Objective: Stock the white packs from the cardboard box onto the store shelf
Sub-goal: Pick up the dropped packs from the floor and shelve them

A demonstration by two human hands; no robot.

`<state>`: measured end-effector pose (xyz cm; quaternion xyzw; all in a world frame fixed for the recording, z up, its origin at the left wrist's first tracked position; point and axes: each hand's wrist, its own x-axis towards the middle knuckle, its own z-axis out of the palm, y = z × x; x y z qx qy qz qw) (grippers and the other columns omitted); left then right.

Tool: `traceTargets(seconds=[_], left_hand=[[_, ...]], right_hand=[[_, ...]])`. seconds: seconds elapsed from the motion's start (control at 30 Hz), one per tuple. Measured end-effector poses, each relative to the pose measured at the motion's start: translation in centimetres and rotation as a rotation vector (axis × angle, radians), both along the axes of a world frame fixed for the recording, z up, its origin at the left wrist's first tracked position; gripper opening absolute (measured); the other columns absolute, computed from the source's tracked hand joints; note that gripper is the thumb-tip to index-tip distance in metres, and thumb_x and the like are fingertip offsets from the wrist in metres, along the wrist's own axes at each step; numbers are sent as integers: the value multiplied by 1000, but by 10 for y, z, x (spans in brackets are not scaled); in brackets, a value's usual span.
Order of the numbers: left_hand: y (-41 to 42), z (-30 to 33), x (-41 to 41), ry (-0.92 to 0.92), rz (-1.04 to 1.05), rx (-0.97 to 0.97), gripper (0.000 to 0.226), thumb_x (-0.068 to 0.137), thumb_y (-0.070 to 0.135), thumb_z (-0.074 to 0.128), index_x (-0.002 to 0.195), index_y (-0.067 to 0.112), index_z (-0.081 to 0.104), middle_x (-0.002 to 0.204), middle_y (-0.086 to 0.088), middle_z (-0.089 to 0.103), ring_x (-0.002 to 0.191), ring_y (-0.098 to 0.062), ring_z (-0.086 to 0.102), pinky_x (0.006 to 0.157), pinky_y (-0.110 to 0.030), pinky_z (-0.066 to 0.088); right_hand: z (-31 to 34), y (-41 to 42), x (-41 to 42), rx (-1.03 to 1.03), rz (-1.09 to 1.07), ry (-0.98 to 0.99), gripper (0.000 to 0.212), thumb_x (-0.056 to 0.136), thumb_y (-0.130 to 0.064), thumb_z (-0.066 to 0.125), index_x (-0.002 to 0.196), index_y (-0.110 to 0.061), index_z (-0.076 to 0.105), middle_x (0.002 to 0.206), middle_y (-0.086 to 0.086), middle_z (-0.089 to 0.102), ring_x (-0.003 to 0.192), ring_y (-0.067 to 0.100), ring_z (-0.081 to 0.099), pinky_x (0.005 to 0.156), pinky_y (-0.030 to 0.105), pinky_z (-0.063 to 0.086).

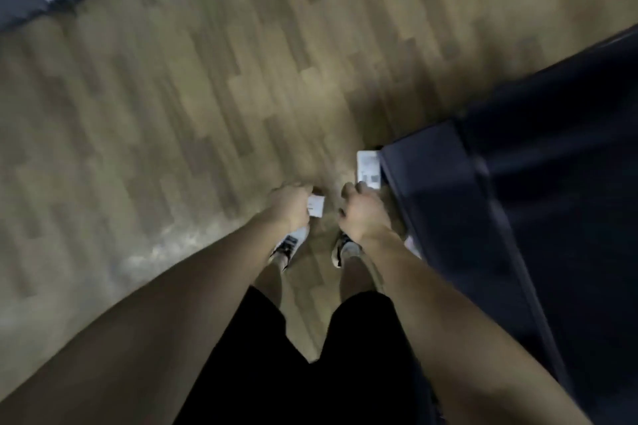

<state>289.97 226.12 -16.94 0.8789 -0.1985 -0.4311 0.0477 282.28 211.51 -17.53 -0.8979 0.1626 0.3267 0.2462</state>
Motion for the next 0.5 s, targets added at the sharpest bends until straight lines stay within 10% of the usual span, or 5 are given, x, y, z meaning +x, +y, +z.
traceTargets(seconds=[0.23,0.5], left_hand=[[35,-125,-32,23,115,61,51,88,20,57,139,20,49,132,-9,55,123,-31,50,97,-36,44],[66,-275,-47,20,263,63,41,83,7,52,123,16,51,123,-6,54,117,-30,48,89,-42,45]], right_hand=[[-132,23,-3,39,38,30,56,81,-24,69,132,-10,50,131,18,47,122,38,48,101,41,41],[-277,57,-34,39,76,14,64,78,-21,74,135,-4,49,129,21,50,117,40,49,93,44,43]])
